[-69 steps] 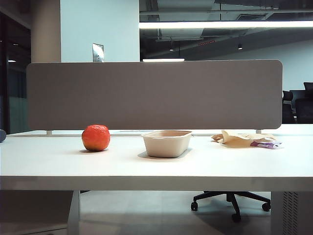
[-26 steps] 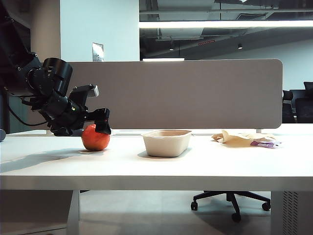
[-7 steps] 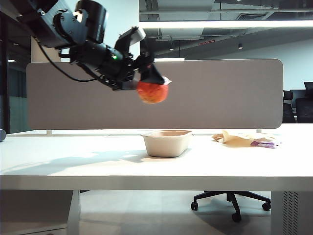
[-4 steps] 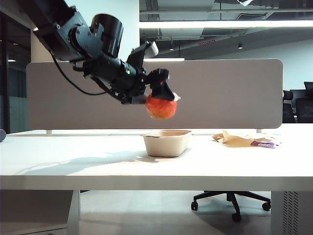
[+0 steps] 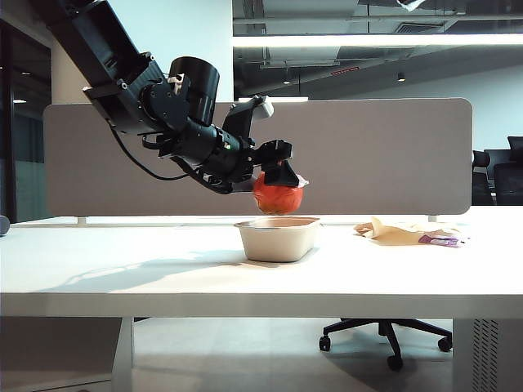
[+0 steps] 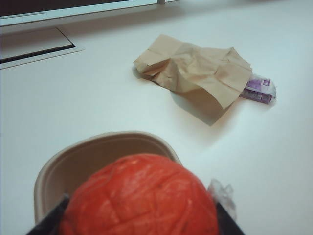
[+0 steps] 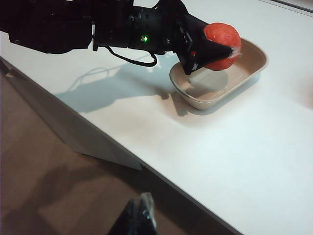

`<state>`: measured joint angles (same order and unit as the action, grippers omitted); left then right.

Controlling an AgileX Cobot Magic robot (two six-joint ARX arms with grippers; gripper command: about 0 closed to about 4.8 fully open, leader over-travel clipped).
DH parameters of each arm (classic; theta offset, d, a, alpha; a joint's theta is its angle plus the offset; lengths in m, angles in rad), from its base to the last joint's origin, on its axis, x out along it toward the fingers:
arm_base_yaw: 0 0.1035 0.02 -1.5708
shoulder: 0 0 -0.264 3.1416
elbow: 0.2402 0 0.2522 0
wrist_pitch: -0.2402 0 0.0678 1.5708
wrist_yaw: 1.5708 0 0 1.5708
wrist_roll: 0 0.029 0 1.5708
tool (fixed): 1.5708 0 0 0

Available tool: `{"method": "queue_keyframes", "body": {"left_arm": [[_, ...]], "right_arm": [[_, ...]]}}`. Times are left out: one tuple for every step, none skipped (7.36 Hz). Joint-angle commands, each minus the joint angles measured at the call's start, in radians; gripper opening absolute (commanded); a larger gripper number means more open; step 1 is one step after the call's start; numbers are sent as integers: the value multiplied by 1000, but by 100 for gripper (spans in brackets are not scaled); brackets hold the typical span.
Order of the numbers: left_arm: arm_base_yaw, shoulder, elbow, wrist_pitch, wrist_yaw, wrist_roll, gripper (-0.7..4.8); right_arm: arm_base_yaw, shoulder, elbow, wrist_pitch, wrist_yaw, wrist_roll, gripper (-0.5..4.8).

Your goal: Pick up the orange and place it into the paper lunchbox.

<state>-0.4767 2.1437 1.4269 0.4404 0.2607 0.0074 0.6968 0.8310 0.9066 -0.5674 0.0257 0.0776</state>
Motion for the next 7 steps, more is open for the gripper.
{"method": "queue_keyframes", "body": {"left_arm": [[-2,15,26,-146,-32,4,247],[-3,15,26,-146,-33,4,247],[-3,18,26,-146,-33,4,247],[-3,20,26,-147,-32,4,247],[-3,21,26,-146,-32,5,247],[-3,21,26,-146,-32,13,247],[-3,22,26,-146,-32,22,247]], "right_arm": [[0,-1,5,10,-2,-3,-3],[0,-1,5,10,-2,-3,-3],[0,-1,5,10,-2,-3,-3],[0,-1,5,10,-2,-3,-3],[0,-1,5,10,-2,-3,-3],[0,-1,5,9,-2,-3,-3],[0,-1,5,9,-2,-3,-3]]}}
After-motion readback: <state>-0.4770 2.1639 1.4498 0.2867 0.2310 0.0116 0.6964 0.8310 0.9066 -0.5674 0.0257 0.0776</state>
